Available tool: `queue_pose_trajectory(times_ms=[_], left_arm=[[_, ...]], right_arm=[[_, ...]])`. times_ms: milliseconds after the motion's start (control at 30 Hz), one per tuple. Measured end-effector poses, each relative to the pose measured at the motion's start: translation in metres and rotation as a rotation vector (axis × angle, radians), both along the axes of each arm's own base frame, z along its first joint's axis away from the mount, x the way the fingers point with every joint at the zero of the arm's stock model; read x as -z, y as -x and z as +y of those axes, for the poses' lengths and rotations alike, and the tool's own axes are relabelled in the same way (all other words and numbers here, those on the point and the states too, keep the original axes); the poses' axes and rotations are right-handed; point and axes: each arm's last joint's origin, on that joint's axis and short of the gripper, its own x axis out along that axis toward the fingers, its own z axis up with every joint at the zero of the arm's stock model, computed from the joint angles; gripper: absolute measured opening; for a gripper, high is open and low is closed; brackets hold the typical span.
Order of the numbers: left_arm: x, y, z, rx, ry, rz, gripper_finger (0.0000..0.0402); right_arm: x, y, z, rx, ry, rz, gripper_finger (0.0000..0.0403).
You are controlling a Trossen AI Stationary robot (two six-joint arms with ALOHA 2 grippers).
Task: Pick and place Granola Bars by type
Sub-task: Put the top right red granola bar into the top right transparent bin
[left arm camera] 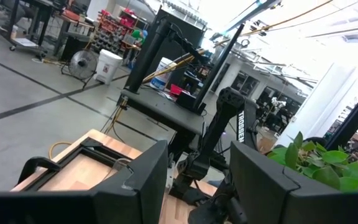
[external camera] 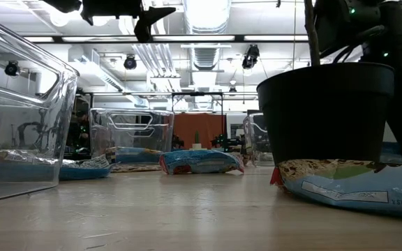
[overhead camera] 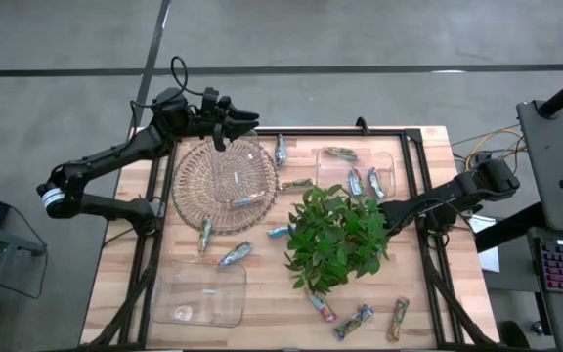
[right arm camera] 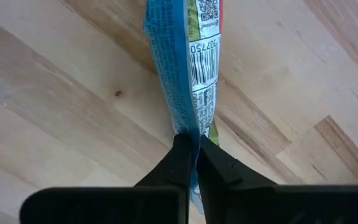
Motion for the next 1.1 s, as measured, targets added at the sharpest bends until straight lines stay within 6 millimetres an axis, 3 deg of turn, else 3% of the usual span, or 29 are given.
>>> queue_pose_trajectory(times_ms=[400, 700, 1100], left_arm=[[0.0, 0.0, 0.0, 0.001, 0.001, 0.0, 0.0158], [0.0, 0.0, 0.0, 0.001, 0.001, 0.001, 0.0158], [0.001, 0.0, 0.0, 0.001, 0.004, 0.005, 0.0158]], right_arm=[[-0.035, 0.035, -0.012, 0.166, 0.103, 0.03, 0.0008], [-0.062, 0.069, -0.021, 0.456, 0.118, 0.02, 0.0008], [-0.094, 0.105, -0.032, 0.705, 0.057, -0.082, 0.0008]])
